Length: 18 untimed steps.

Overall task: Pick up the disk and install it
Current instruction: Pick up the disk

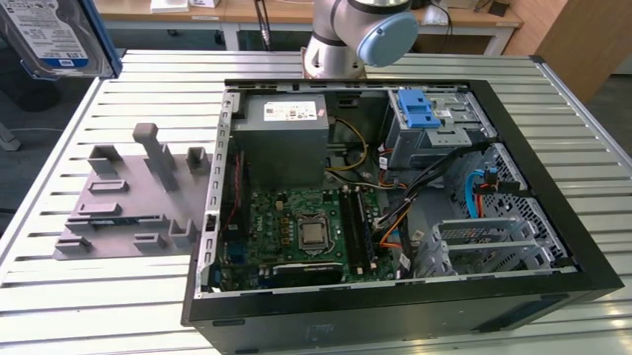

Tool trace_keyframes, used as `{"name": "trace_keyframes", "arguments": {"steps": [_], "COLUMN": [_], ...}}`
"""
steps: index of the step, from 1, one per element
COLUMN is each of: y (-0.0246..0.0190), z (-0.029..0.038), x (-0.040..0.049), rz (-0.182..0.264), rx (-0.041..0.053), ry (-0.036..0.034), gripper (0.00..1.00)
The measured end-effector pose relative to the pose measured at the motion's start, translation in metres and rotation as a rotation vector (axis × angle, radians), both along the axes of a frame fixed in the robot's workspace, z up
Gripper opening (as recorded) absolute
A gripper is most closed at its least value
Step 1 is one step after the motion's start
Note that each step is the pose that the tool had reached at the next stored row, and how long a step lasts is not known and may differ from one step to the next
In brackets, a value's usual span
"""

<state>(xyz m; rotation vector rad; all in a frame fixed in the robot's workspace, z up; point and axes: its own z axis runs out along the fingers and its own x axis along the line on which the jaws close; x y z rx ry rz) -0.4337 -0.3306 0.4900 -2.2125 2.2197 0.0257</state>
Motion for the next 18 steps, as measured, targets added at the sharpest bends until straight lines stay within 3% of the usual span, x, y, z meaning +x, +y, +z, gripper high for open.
{"name": "trace_keyframes", "arguments": {"steps": [5, 18], "y": [-0.0027, -0.0030], "z": [0.0000, 0.0000], "x": [0.0004, 0.0045], "rz": [0.000, 0.000], "rx": [0.0000, 0.0000], "ry": [0.0001, 0.0000], "gripper": [0.36, 0.36]}}
